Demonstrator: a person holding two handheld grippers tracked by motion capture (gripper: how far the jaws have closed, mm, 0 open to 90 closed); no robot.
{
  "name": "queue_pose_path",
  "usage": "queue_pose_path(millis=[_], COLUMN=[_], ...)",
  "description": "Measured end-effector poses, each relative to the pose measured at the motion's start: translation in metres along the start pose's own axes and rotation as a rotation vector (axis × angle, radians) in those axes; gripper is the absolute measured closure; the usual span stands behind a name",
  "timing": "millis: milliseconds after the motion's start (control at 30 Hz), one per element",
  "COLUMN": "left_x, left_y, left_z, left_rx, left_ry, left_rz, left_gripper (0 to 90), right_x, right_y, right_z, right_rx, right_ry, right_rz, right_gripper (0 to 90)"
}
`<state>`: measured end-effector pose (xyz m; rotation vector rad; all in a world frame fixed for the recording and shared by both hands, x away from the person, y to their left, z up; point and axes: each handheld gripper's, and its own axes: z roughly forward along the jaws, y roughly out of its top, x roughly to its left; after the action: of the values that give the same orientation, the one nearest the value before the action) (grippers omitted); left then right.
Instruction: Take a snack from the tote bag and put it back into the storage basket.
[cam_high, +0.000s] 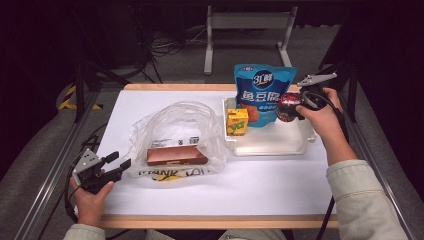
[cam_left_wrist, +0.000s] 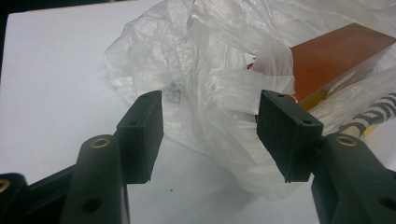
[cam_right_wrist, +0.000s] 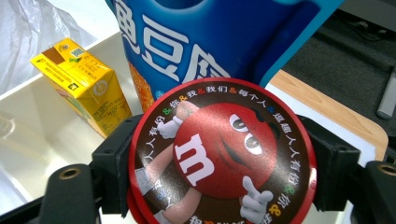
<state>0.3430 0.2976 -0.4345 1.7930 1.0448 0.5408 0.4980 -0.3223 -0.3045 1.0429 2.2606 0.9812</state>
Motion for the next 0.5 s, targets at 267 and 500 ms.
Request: queue_pose_path(millis=[267, 500], left_x=[0.000, 0.000], left_y=[0.000, 0.000], left_z=[0.000, 0.000], left_rx=[0.000, 0.001], left_ry=[-0.001, -0.001], left_rz=[0.000, 0.000], left_gripper=[41.3, 41.3], right_x=[-0.003, -0.006], right_y=[-0.007, -0.016], right_z=[0.009, 0.016], right_rx=[0.015, 0.042], right_ry=[0.005, 0.009], right_rz=[-0.004, 0.008], right_gripper=[25.6, 25.6])
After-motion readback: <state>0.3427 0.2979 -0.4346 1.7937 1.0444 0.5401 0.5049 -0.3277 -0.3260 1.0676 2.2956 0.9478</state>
